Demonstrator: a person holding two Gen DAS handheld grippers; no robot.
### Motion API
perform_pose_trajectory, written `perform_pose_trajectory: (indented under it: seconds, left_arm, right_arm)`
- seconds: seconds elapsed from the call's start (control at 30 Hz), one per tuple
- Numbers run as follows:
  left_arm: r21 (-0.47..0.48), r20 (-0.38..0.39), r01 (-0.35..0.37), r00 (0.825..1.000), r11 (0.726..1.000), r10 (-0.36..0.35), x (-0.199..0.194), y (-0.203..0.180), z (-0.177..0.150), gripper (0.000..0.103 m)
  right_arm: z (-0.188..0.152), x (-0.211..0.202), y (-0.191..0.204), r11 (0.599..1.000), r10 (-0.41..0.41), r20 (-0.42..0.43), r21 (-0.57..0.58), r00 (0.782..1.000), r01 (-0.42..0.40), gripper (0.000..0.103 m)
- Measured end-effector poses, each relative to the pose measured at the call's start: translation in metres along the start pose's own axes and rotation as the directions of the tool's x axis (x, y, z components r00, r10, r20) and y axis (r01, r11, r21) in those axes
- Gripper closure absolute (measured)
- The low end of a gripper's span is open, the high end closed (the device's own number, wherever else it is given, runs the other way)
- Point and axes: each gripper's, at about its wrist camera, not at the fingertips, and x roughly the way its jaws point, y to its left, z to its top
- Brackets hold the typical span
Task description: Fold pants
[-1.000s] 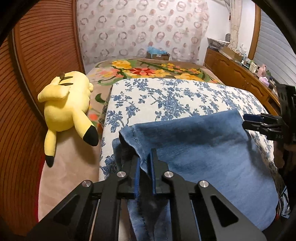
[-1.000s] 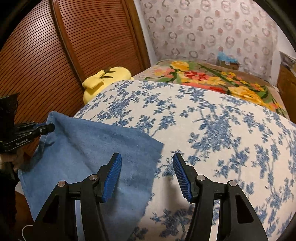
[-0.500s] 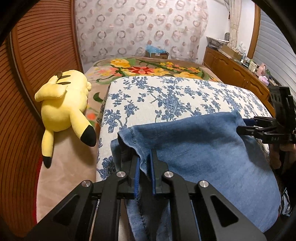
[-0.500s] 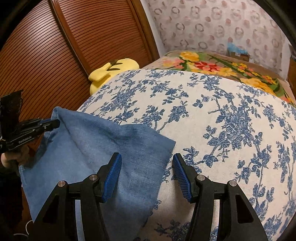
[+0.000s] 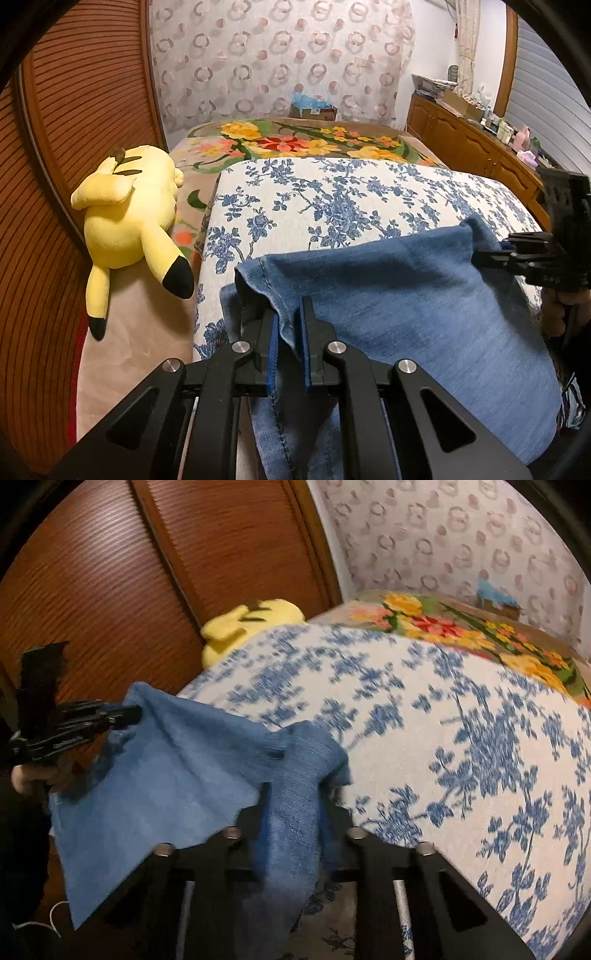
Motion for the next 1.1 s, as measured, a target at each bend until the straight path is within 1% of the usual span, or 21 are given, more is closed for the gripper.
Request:
perform_pose_trajectory:
  seconds: [0.07, 0.17, 0.27, 0.33, 0.43, 0.5, 0.63, 0.67, 0.7, 0.73, 0.8, 0.83, 0.87, 0.9, 0.97, 1.0, 1.1]
  left_arm:
    - [0.000, 0.006, 0.000, 1.000, 1.000, 0.000, -0.001, 0.000, 0.003, 0.092]
    - [-0.001, 0.018, 0.000, 1.000, 1.000, 0.000, -0.001, -0.002, 0.009, 0.092]
    - [0.007, 0.027, 0.012, 1.000, 1.000, -0.012, 0.000, -0.008, 0.016, 0.092]
    - [0.021, 0.038, 0.033, 0.999, 0.999, -0.034, 0.000, -0.018, 0.023, 0.092]
    - [0.045, 0.051, 0.067, 0.996, 0.997, -0.069, 0.001, -0.035, 0.032, 0.092]
    - [0.060, 0.055, 0.078, 0.995, 0.995, -0.082, 0.002, -0.045, 0.039, 0.092]
    - [0.092, 0.060, 0.115, 0.991, 0.989, -0.121, 0.009, -0.075, 0.055, 0.090]
    - [0.094, 0.059, 0.119, 0.990, 0.988, -0.125, 0.010, -0.078, 0.057, 0.088]
    - [0.099, 0.060, 0.131, 0.989, 0.986, -0.138, 0.013, -0.086, 0.062, 0.081]
    - [0.102, 0.060, 0.145, 0.987, 0.984, -0.152, 0.015, -0.093, 0.065, 0.077]
    - [0.114, 0.060, 0.166, 0.983, 0.980, -0.173, 0.016, -0.106, 0.069, 0.055]
    - [0.125, 0.065, 0.171, 0.982, 0.977, -0.180, 0.016, -0.115, 0.070, 0.052]
    - [0.134, 0.068, 0.173, 0.981, 0.976, -0.184, 0.017, -0.121, 0.070, 0.051]
    - [0.140, 0.066, 0.183, 0.979, 0.973, -0.194, 0.018, -0.129, 0.070, 0.051]
    - [0.138, 0.054, 0.201, 0.976, 0.970, -0.210, 0.020, -0.139, 0.068, 0.051]
    - [0.142, 0.044, 0.212, 0.974, 0.967, -0.220, 0.021, -0.145, 0.065, 0.051]
    - [0.152, 0.025, 0.230, 0.971, 0.961, -0.237, 0.020, -0.157, 0.057, 0.051]
  right_arm:
    - [0.003, -0.006, 0.001, 1.000, -0.006, 0.027, -0.021, 1.000, 0.007, 0.089]
    - [0.006, -0.016, 0.002, 0.999, -0.013, 0.065, -0.035, 0.998, 0.015, 0.090]
    - [0.012, -0.028, -0.002, 0.999, -0.028, 0.098, -0.039, 0.995, 0.032, 0.090]
    - [0.016, -0.038, -0.008, 0.998, -0.044, 0.114, -0.043, 0.992, 0.049, 0.090]
    - [0.021, -0.062, -0.024, 0.993, -0.107, 0.144, -0.035, 0.984, 0.113, 0.090]
    - [0.023, -0.080, -0.041, 0.987, -0.158, 0.155, -0.019, 0.975, 0.162, 0.090]
    - [0.027, -0.110, -0.087, 0.960, -0.280, 0.150, 0.026, 0.948, 0.279, 0.090]
    - [0.027, -0.113, -0.096, 0.952, -0.305, 0.142, 0.031, 0.942, 0.304, 0.090]
    - [0.028, -0.113, -0.108, 0.945, -0.327, 0.127, 0.049, 0.936, 0.324, 0.090]
    - [0.027, -0.112, -0.119, 0.942, -0.336, 0.113, 0.066, 0.935, 0.330, 0.090]
    - [0.023, -0.102, -0.136, 0.938, -0.340, 0.067, 0.087, 0.938, 0.334, 0.089]
    - [0.020, -0.098, -0.140, 0.934, -0.350, 0.053, 0.095, 0.935, 0.344, 0.087]
    - [0.015, -0.094, -0.143, 0.929, -0.359, 0.042, 0.107, 0.932, 0.353, 0.082]
    - [0.014, -0.092, -0.142, 0.925, -0.369, 0.036, 0.114, 0.929, 0.363, 0.079]
    - [0.007, -0.092, -0.139, 0.909, -0.402, 0.025, 0.129, 0.915, 0.396, 0.064]
    - [0.002, -0.093, -0.137, 0.906, -0.407, 0.019, 0.137, 0.913, 0.401, 0.063]
    - [-0.018, -0.101, -0.128, 0.906, -0.393, 0.002, 0.173, 0.920, 0.386, 0.055]
